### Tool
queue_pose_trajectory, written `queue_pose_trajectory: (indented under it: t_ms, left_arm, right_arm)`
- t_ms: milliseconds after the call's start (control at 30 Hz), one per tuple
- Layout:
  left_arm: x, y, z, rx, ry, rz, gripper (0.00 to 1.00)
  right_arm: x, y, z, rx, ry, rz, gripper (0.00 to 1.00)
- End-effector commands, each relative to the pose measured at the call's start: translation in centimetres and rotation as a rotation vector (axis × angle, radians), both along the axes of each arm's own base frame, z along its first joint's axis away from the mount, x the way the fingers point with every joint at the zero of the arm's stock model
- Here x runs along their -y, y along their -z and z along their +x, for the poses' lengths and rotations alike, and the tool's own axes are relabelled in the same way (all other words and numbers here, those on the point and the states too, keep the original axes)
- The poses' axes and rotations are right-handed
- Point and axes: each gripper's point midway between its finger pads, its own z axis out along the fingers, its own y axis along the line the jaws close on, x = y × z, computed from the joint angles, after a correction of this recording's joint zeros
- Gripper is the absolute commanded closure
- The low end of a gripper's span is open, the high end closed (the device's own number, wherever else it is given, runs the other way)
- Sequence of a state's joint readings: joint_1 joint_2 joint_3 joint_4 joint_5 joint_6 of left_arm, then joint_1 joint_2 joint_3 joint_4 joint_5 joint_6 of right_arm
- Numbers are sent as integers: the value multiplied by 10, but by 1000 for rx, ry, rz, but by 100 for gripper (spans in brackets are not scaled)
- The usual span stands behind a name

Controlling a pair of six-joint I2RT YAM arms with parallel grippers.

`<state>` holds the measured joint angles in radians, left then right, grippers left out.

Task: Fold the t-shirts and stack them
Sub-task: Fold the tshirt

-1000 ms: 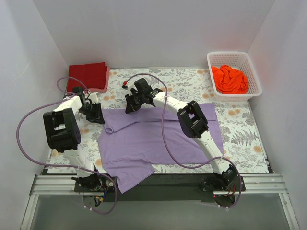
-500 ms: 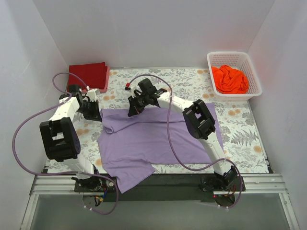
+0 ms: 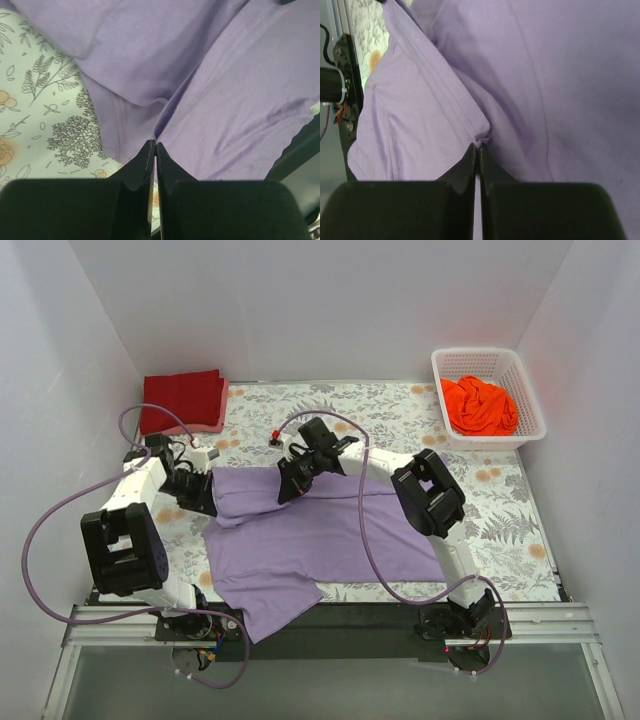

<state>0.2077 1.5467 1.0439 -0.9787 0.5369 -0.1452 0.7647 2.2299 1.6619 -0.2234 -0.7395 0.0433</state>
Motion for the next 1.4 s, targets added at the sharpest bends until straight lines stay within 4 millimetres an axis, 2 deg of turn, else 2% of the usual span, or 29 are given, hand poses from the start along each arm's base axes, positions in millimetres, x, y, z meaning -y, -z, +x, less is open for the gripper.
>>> queue_pose_trajectory:
  t_ms: [0,200,533,867,933,967,1000,1033,1100,1133,1233,1267,1333,1367]
  left_arm:
    - [8,-16,-11,73,83,-34,100]
    - [14,-9,-31,51,153,-64,100]
    - [17,5,-57,7,231,-68,100]
    - [26,7,-68,-8,269,-86,99]
    - [28,9,-74,-21,300,-83,91]
    - [28,8,-78,-33,313,-86,81]
    - [27,8,-80,-36,324,-86,78]
    - [27,5,-77,-19,334,-81,74]
    - [26,-3,-66,17,320,-82,67]
    - [30,-17,-49,57,289,-108,64]
    - [34,-40,-15,117,216,-167,59]
    - [36,-50,9,138,142,-190,57]
    - [32,-54,34,171,71,-187,55]
    - [27,-58,56,230,33,-165,55]
  right_arm:
    - [0,-38,-17,57,-69,81,99]
    - [7,-23,-44,8,-101,48,99]
    - [17,-13,-58,14,-127,27,99]
    - [23,-7,-62,15,-129,9,99]
    - [26,-6,-65,6,-140,6,98]
    - [27,-7,-66,6,-145,3,92]
    - [28,-9,-66,13,-150,3,86]
    - [31,-12,-67,33,-156,-3,74]
    - [39,-18,-65,68,-155,-12,63]
    - [44,-30,-63,110,-157,-6,56]
    - [66,-55,-51,148,-118,10,49]
    - [73,-60,-46,168,-104,10,49]
    - [99,-66,-26,199,-34,-27,49]
    - [111,-65,-17,221,-13,-50,49]
